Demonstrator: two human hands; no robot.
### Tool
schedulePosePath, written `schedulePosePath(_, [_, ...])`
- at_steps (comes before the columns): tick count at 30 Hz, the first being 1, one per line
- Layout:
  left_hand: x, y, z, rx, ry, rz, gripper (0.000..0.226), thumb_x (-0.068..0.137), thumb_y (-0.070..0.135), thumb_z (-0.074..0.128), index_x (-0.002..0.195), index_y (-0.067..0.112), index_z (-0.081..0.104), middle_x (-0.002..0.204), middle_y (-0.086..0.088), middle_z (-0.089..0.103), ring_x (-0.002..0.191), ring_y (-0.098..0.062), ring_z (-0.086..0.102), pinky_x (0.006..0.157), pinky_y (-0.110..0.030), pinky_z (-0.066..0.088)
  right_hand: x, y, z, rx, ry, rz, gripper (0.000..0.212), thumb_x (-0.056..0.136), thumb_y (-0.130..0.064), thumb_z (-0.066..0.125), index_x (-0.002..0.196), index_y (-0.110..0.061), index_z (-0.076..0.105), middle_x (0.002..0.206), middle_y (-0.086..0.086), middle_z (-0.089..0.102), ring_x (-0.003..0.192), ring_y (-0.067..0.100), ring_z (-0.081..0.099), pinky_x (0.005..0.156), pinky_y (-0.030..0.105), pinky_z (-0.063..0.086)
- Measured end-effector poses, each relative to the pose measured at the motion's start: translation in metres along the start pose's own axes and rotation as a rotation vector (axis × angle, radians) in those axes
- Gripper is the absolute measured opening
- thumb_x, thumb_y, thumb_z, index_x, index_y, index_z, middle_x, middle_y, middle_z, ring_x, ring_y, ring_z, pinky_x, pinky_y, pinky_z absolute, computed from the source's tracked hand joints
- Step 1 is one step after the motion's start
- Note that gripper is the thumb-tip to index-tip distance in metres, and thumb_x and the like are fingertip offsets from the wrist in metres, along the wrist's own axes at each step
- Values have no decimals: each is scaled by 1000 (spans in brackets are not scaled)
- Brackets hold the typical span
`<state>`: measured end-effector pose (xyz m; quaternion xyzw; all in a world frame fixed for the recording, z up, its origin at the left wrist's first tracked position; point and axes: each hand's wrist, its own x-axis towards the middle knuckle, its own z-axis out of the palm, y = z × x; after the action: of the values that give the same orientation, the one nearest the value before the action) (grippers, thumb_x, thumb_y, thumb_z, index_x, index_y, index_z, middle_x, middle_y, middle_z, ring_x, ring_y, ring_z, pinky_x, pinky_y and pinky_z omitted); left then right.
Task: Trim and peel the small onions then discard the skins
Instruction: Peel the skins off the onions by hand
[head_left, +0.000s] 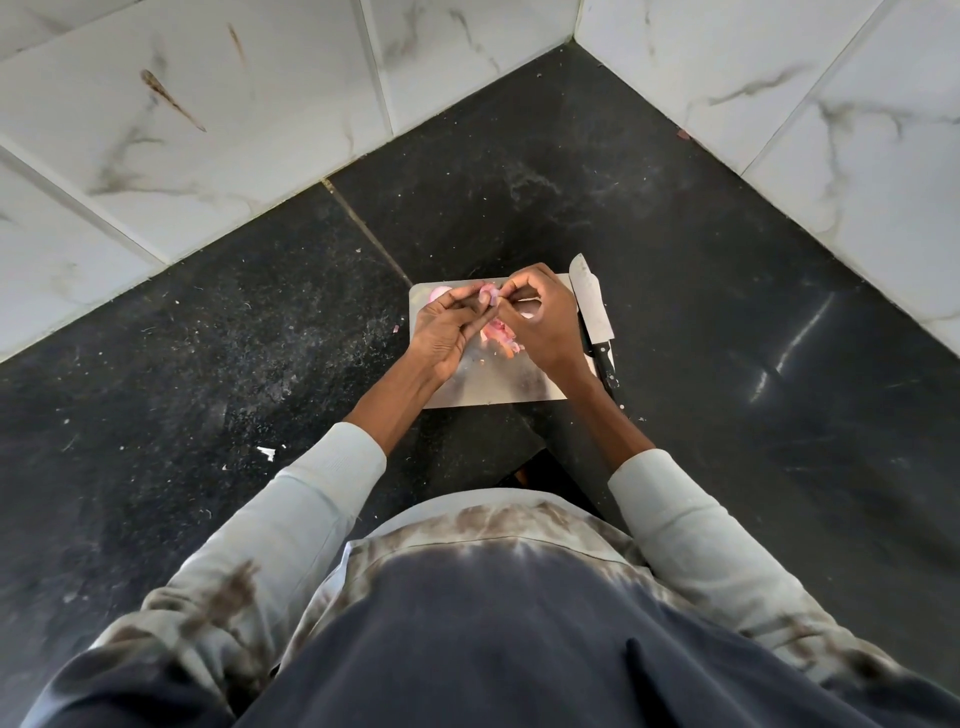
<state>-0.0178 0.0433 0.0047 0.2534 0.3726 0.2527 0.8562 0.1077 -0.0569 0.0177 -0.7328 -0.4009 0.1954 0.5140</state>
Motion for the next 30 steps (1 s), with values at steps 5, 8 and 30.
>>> schedulePosePath(5, [3,3,-2,37,22,36,27,101,-15,56,110,0,77,111,-17,79,103,-27,80,93,-41,66,2,-3,1,82,24,140,22,90,-31,84,100,-13,75,99,-3,75,92,11,74,85,27,63])
schedulePosePath(8, [4,3,-2,-4,10,33,29,101,-16,55,108,0,78,112,-18,80,104,-27,80,93,-39,66,3,-4,2,81,30,210,27,91,-37,82,105,-14,76,99,-5,77,95,12,75,89,30,64])
schedulePosePath(30, [2,8,9,131,95,47,17,103,5,66,115,-1,77,107,-17,80,97,-24,80,98,-44,62,3,-20,-5,156,-71,363,23,95,-36,78,104,-15,79,96,0,81,91,14,78,87,28,64])
